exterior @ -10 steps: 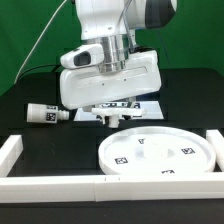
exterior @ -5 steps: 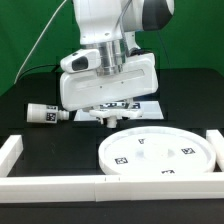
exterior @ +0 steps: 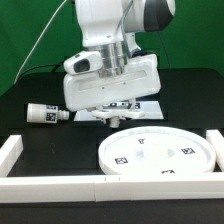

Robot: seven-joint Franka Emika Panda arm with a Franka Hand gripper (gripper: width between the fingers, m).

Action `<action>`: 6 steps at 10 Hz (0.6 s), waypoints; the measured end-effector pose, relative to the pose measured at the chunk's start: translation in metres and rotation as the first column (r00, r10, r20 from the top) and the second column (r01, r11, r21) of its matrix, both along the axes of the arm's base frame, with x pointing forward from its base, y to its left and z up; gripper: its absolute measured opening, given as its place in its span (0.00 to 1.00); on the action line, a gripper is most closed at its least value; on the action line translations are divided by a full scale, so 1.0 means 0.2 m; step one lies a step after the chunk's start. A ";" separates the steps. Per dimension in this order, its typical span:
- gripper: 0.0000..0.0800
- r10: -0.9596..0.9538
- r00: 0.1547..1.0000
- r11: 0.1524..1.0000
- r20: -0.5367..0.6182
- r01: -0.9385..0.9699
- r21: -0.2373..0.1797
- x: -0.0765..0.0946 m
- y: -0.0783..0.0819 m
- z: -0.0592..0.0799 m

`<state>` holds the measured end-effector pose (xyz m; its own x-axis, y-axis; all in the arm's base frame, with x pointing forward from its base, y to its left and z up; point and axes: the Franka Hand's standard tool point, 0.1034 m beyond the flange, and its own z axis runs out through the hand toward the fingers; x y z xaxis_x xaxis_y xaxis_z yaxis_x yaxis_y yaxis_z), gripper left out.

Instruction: Assemble round table

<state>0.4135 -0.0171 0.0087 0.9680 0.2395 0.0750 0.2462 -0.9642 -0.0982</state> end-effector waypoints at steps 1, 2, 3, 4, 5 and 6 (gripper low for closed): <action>0.45 -0.003 1.000 1.000 -0.008 0.003 0.005 -0.01 0.02 0.00; 0.45 -0.006 1.000 1.000 -0.024 0.006 0.011 -0.02 0.03 -0.01; 0.45 -0.006 1.000 1.000 -0.031 0.006 0.014 -0.03 0.03 -0.01; 0.45 -0.006 0.999 1.000 -0.041 0.007 0.018 -0.02 0.03 -0.01; 0.45 -0.004 0.999 1.000 -0.042 0.005 0.019 -0.02 0.03 -0.01; 0.45 -0.004 0.999 1.000 -0.042 0.005 0.019 -0.02 0.03 -0.01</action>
Offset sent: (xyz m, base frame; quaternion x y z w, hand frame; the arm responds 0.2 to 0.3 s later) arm -0.0041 -0.0025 -0.0097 0.0335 -0.0422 0.0351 0.9979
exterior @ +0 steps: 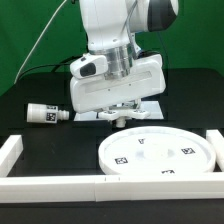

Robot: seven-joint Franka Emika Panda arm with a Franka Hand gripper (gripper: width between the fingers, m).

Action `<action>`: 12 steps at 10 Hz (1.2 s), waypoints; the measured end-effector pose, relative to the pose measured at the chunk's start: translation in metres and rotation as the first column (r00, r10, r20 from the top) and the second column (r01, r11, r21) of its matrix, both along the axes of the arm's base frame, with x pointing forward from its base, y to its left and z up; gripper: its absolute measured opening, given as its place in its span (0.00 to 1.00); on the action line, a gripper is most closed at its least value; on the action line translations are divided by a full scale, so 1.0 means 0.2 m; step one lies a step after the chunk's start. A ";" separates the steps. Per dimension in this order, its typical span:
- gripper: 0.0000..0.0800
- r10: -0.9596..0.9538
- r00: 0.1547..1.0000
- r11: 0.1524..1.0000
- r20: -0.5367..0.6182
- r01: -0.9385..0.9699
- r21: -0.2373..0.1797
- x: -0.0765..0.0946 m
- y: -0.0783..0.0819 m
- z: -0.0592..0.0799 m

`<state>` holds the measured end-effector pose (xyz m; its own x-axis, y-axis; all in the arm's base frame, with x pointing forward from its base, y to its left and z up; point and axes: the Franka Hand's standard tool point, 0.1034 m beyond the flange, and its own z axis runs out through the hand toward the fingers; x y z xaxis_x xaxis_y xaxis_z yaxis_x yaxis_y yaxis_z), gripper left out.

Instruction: Assemble round table

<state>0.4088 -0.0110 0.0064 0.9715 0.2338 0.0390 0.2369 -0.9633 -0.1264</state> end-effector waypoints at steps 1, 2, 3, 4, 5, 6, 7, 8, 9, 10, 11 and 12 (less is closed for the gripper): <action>0.46 0.000 1.000 1.000 0.000 0.000 0.000 0.00 0.00 0.00; 0.46 0.000 1.000 1.000 0.000 0.000 0.000 0.00 0.00 0.00; 0.68 0.000 1.000 1.000 -0.001 0.000 0.000 0.00 0.00 0.00; 0.79 0.000 1.000 1.000 -0.001 0.000 0.000 0.00 0.00 0.00; 0.79 0.000 1.000 1.000 -0.001 0.000 0.000 0.00 0.00 0.00; 0.80 0.000 1.000 1.000 -0.001 0.000 0.000 0.00 0.00 0.00; 0.80 0.000 1.000 1.000 -0.001 0.000 0.000 0.00 0.00 0.00; 0.81 0.006 1.000 1.000 0.003 -0.006 -0.003 0.01 -0.02 0.01; 0.81 0.004 1.000 1.000 0.009 -0.004 -0.006 0.02 -0.03 0.03; 0.81 0.002 1.000 1.000 -0.016 -0.002 0.007 0.05 -0.02 0.08; 0.81 0.006 1.000 1.000 0.002 -0.006 0.002 0.09 -0.03 0.13; 0.81 0.009 1.000 1.000 -0.006 -0.009 0.002 0.05 -0.03 0.11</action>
Offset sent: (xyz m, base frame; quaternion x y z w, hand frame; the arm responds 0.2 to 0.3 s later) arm 0.0000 0.0000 0.0000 0.0000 0.0000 0.0000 1.0000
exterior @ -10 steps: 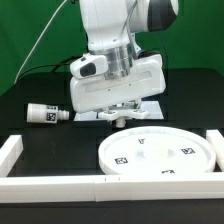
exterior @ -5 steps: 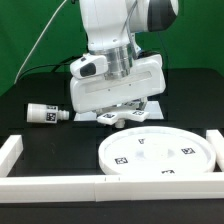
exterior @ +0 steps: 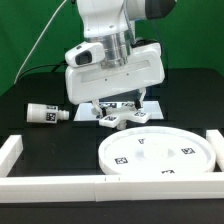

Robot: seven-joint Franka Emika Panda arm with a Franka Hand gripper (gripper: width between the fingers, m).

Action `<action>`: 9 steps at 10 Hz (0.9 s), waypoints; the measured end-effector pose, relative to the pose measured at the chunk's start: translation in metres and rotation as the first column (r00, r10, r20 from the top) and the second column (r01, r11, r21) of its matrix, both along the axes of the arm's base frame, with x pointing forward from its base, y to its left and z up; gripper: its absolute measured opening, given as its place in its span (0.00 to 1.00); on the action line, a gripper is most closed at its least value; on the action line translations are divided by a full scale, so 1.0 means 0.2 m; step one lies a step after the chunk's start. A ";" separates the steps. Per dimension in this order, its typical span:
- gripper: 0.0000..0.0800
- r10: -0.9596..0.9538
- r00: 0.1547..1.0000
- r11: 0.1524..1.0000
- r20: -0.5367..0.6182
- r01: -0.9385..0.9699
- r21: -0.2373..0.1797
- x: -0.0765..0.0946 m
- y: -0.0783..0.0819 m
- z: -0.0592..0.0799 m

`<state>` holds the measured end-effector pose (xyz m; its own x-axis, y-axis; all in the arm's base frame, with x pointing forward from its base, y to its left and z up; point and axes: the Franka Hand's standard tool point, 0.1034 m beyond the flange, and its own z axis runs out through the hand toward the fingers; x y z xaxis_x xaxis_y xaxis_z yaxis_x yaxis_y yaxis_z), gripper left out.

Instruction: Assemble round table

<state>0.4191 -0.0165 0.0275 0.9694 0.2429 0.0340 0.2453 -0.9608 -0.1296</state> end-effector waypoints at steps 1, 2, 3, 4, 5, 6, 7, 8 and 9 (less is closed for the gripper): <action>0.81 0.001 1.000 1.000 -0.015 -0.001 0.006 0.00 0.00 0.01; 0.81 0.001 1.000 1.000 -0.007 -0.001 0.004 0.01 -0.01 0.04; 0.81 0.009 1.000 1.000 -0.001 -0.009 0.001 0.02 -0.03 0.05; 0.81 0.022 1.000 1.000 -0.004 -0.022 0.001 0.01 -0.06 0.07; 0.81 0.042 0.999 0.999 -0.005 -0.042 -0.001 -0.01 -0.12 0.10; 0.81 0.062 0.998 0.998 0.005 -0.062 -0.009 -0.04 -0.18 0.13; 0.81 0.060 0.998 0.998 0.007 -0.060 -0.013 -0.06 -0.22 0.15; 0.81 0.048 0.999 0.999 0.005 -0.048 -0.014 -0.07 -0.21 0.15; 0.81 0.048 0.999 0.999 0.003 -0.048 -0.013 -0.07 -0.21 0.14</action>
Offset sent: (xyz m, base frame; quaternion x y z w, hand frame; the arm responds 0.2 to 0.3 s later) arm -0.0081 -0.0175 0.0143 0.0029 -0.0147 -0.0158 0.9998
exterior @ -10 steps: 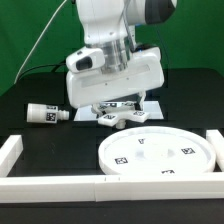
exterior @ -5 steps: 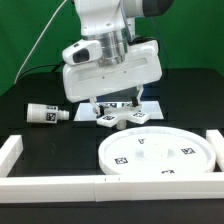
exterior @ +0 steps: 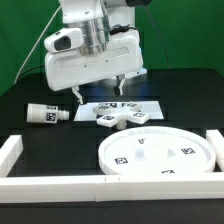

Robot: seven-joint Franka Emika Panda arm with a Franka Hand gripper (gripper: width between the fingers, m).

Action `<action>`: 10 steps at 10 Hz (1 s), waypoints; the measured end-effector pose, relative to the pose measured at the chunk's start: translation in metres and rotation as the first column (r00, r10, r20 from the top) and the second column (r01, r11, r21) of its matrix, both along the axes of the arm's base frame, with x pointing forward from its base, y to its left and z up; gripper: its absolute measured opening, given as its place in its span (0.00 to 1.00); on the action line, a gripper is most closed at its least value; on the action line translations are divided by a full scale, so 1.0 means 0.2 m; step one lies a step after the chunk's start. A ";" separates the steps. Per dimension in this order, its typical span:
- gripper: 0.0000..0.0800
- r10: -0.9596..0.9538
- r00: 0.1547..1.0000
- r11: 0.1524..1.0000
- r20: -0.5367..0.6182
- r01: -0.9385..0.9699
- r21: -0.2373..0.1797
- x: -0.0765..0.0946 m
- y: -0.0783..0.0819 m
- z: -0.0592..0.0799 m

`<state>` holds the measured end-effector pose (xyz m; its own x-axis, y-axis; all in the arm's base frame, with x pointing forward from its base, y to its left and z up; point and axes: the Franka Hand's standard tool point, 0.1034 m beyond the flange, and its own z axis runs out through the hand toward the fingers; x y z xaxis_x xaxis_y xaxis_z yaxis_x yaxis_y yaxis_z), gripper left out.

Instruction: Assemble round table

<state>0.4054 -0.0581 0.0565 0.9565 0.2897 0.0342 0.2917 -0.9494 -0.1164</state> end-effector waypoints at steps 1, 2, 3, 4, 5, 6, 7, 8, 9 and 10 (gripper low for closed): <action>0.81 0.000 1.000 1.000 0.000 0.000 0.000 0.00 0.00 0.00; 0.81 -0.001 1.000 1.000 0.000 0.001 0.000 0.00 0.00 0.00; 0.81 0.029 1.000 1.000 0.000 -0.029 0.000 -0.01 -0.02 0.00; 0.81 0.098 0.995 0.995 -0.009 -0.098 0.010 -0.02 -0.10 0.02; 0.81 0.121 0.992 0.992 -0.017 -0.121 0.022 -0.03 -0.21 0.07; 0.81 0.072 0.996 0.997 -0.043 -0.071 0.037 -0.02 -0.24 0.10; 0.81 0.042 0.997 0.998 -0.059 -0.039 0.045 0.00 -0.23 0.13; 0.81 0.061 0.997 0.997 -0.049 -0.059 0.041 0.00 -0.23 0.11; 0.81 0.061 0.997 0.997 -0.052 -0.059 0.043 -0.01 -0.23 0.11; 0.81 0.061 0.997 0.997 -0.051 -0.059 0.043 -0.01 -0.23 0.11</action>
Offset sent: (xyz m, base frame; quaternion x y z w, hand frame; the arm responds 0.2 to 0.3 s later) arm -0.0062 -0.0446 0.0130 0.0194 -0.0202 -0.1113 0.9934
